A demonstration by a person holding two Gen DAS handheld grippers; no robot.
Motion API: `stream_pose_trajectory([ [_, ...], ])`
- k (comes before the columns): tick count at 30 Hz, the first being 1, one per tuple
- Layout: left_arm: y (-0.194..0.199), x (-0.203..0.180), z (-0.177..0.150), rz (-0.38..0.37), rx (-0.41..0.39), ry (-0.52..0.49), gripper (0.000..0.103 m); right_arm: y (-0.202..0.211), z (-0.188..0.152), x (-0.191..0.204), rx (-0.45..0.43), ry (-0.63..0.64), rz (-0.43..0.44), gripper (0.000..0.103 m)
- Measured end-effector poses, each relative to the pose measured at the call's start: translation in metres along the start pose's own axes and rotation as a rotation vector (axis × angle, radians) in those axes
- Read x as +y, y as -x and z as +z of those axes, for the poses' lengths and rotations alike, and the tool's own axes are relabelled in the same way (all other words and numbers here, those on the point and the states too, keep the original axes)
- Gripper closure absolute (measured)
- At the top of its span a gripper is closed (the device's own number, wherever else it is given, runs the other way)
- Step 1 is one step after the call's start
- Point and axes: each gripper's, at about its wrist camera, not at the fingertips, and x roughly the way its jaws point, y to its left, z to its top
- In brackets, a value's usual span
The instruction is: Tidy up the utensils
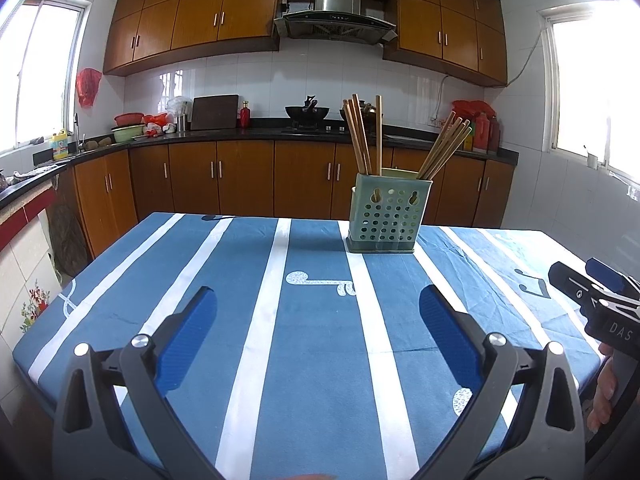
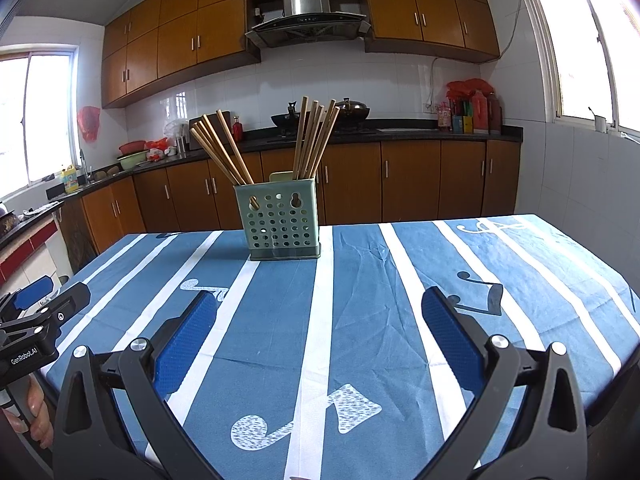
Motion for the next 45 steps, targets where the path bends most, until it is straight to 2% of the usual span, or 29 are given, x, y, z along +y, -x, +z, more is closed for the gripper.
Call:
stream_pose_trajectory([
  [45, -0.0016, -0.0041, -0.0014, -0.004, 0.004, 0.002, 0.004, -0.001, -0.001, 0.0015, 0.004, -0.002, 0.0, 0.002],
])
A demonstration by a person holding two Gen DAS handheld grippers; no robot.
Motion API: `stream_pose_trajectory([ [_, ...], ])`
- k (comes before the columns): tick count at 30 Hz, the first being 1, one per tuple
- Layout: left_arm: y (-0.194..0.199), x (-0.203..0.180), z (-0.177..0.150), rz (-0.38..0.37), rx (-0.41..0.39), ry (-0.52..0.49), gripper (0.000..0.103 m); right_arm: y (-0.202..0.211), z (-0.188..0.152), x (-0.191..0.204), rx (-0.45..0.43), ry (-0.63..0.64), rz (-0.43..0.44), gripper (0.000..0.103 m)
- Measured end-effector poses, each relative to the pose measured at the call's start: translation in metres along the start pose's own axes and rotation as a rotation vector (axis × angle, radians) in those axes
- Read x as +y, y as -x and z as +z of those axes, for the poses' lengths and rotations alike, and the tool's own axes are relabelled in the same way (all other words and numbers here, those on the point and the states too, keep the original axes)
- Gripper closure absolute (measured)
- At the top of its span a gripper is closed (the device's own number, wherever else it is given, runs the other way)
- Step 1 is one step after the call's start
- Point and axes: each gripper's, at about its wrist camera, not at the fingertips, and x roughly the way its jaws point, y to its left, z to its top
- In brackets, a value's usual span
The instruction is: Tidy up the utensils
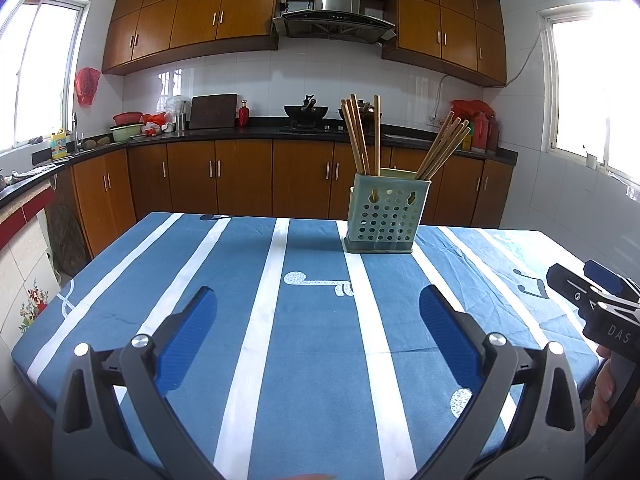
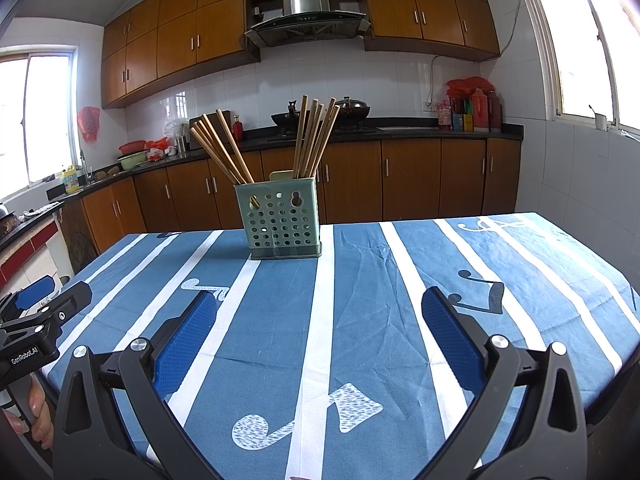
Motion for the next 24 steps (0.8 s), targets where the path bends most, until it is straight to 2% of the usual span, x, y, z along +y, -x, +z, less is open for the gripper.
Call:
stream_pose_trajectory([
  [24, -0.001, -0.0006, 0.0009, -0.005, 0.006, -0.006, 0.004, -0.0007, 0.0001, 0.0013, 0.002, -0.003, 0.0, 0.002],
])
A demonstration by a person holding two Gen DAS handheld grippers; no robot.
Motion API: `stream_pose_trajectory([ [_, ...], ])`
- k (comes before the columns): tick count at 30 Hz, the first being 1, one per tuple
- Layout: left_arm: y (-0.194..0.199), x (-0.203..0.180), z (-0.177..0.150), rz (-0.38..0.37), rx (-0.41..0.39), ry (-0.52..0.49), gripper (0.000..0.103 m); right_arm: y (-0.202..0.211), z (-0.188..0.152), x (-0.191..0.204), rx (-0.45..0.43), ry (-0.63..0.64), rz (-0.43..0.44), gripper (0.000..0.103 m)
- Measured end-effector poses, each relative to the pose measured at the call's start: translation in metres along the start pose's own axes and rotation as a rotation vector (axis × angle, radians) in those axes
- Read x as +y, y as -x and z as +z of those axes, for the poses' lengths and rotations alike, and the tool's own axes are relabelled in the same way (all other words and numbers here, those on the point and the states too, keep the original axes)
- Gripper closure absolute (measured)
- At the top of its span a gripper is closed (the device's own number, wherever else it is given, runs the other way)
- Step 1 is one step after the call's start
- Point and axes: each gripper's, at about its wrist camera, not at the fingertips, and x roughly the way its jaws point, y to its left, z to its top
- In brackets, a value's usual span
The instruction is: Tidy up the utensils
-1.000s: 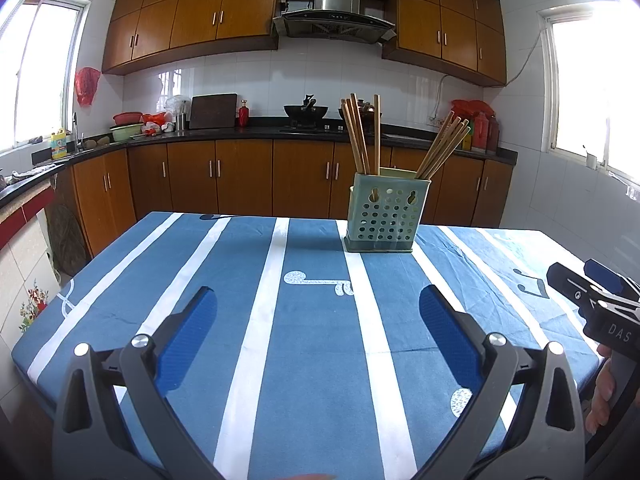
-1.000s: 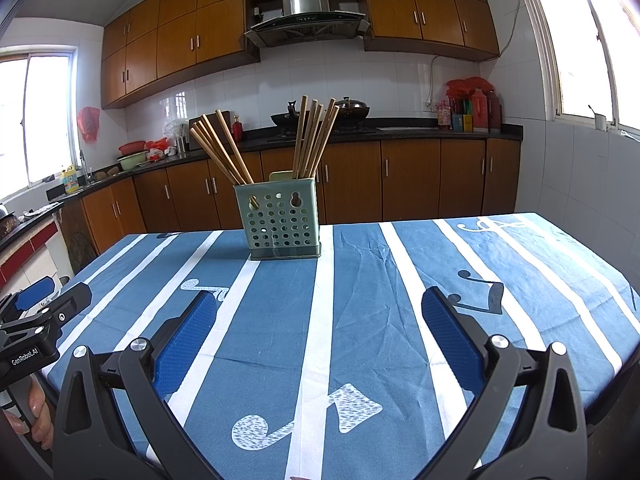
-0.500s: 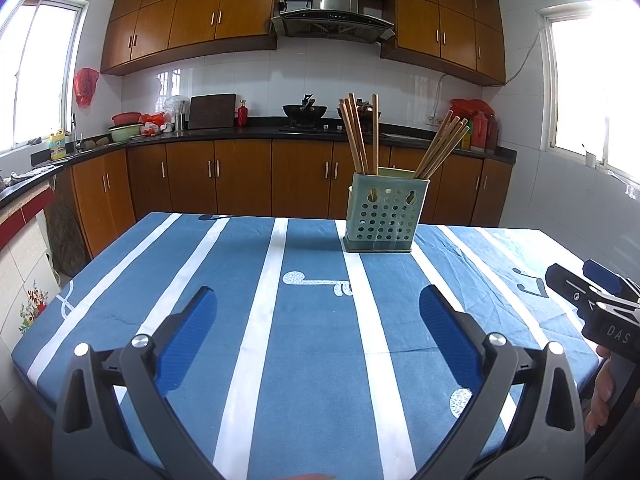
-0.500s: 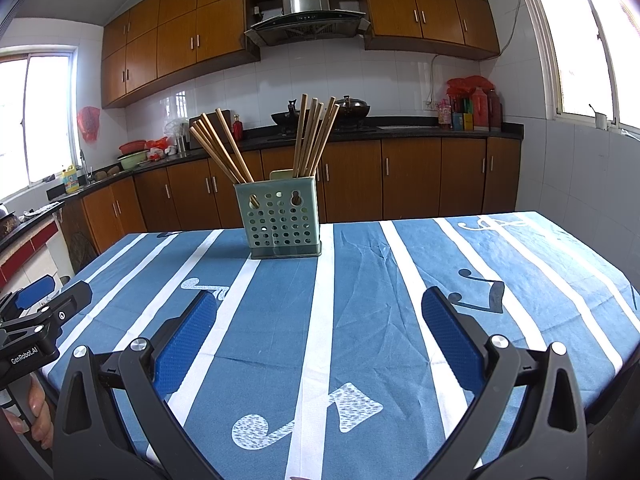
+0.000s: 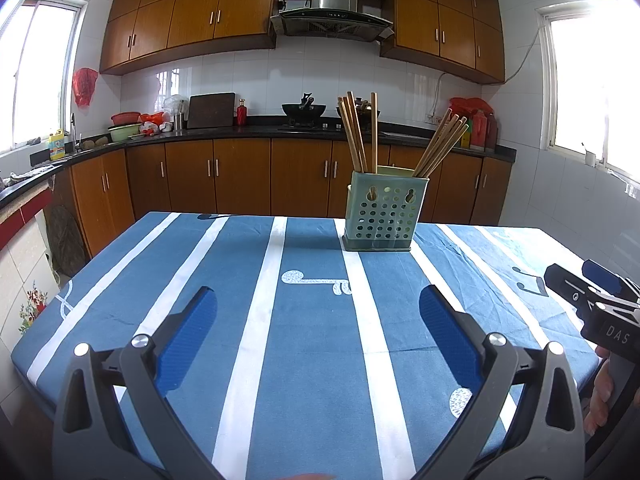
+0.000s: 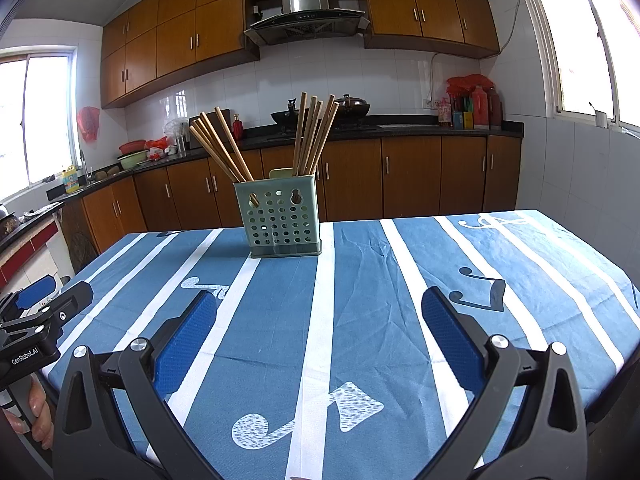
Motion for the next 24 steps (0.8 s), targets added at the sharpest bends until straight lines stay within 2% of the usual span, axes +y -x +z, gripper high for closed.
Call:
stream_pose_trajectory([
  [24, -0.0023, 0.002, -0.0021, 0.003, 0.005, 0.006, 0.004, 0.0005, 0.0004, 0.0011, 0.002, -0.004, 0.001, 0.002],
])
